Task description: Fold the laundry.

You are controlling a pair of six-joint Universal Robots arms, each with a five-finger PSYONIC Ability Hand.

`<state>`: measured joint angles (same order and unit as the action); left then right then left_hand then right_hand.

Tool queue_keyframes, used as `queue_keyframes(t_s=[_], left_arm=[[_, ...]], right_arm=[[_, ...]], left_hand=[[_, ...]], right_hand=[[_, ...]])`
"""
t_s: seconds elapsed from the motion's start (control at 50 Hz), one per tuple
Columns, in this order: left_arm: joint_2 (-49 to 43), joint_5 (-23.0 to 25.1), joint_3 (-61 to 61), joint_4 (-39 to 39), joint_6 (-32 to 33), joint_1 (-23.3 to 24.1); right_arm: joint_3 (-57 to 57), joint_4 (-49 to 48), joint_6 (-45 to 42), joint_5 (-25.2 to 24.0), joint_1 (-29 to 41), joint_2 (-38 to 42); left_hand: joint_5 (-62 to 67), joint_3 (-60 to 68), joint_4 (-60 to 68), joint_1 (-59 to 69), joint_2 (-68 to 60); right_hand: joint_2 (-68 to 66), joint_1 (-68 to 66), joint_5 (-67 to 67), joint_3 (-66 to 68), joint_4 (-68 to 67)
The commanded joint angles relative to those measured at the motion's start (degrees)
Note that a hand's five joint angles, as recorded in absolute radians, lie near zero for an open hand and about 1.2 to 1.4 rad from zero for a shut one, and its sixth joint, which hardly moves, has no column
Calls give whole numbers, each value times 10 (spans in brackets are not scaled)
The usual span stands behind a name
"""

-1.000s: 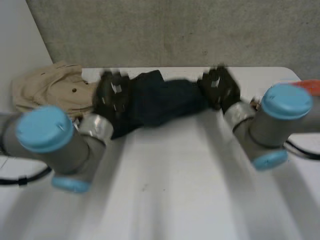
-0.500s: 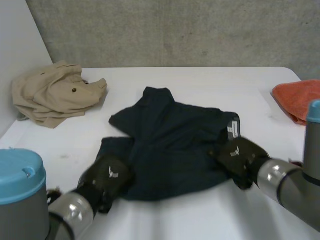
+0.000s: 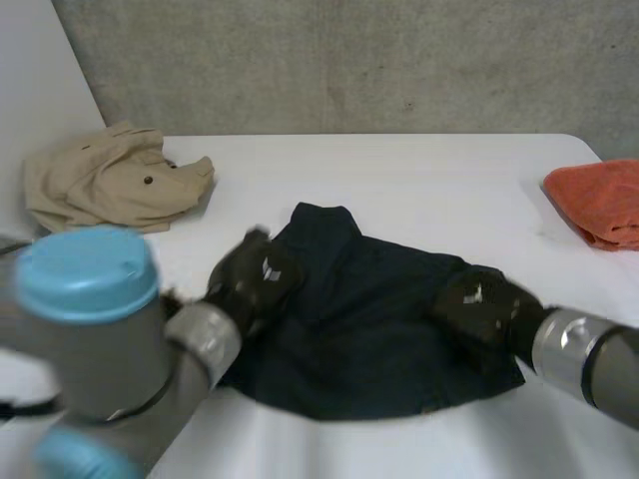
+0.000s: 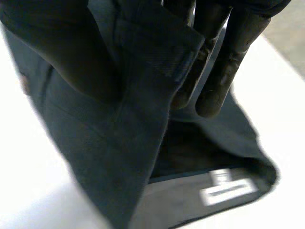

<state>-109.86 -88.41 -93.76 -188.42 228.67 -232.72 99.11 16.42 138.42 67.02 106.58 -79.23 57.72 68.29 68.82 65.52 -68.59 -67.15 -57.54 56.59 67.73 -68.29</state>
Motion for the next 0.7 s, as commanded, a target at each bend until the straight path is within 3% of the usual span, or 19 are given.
queue_keyframes(t_s=[0.02, 0.12, 0.34, 0.4, 0.42, 0.44, 0.46, 0.48, 0.5, 0.62, 0.7], left_arm=[[-159, 2, 167, -156, 71, -10], [-272, 26, 302, -212, 85, -17], [-461, 53, 533, -223, 81, -19], [-483, 55, 543, -228, 78, -19], [-486, 56, 542, -230, 72, -19], [-487, 56, 540, -230, 68, -19], [-487, 56, 538, -230, 64, -19], [-486, 56, 534, -231, 58, -19], [-481, 55, 526, -238, 48, -19], [-398, 47, 461, -295, 13, -18], [-311, 49, 375, -323, -17, -19]], right_arm=[[-51, -118, 24, 124, 12, 60], [-113, -158, 12, 201, 24, 142], [-197, -263, 3, 267, 26, 266], [-203, -287, 3, 276, 26, 270], [-203, -302, 3, 276, 28, 270], [-204, -306, 3, 276, 29, 269], [-205, -309, 4, 278, 31, 269], [-206, -309, 7, 280, 33, 267], [-205, -309, 9, 278, 34, 264], [-175, -323, 31, 276, 28, 222], [-136, -322, 63, 270, 26, 149]], left_hand=[[111, 106, 100, 133, -103], [113, 107, 102, 135, -104], [121, 116, 110, 143, -113], [88, 82, 77, 110, -79], [-22, -28, -33, 0, 31], [-142, -147, -153, -120, 150], [-298, -303, -309, -276, 306], [-467, -473, -478, -445, 476], [-576, -581, -587, -554, 584], [-577, -583, -588, -555, 586], [-577, -583, -588, -555, 586]], right_hand=[[-128, -225, 134, 123, -117], [-128, -225, 134, 123, -117], [-128, -225, 134, 123, -117], [-128, -225, 134, 123, -117], [-128, -225, 134, 123, -117], [-61, -157, 66, 55, -49], [131, 35, -126, -137, 143], [463, 367, -457, -469, 474], [572, 475, -566, -577, 583], [572, 475, -566, -577, 583], [572, 475, -566, -577, 583]])
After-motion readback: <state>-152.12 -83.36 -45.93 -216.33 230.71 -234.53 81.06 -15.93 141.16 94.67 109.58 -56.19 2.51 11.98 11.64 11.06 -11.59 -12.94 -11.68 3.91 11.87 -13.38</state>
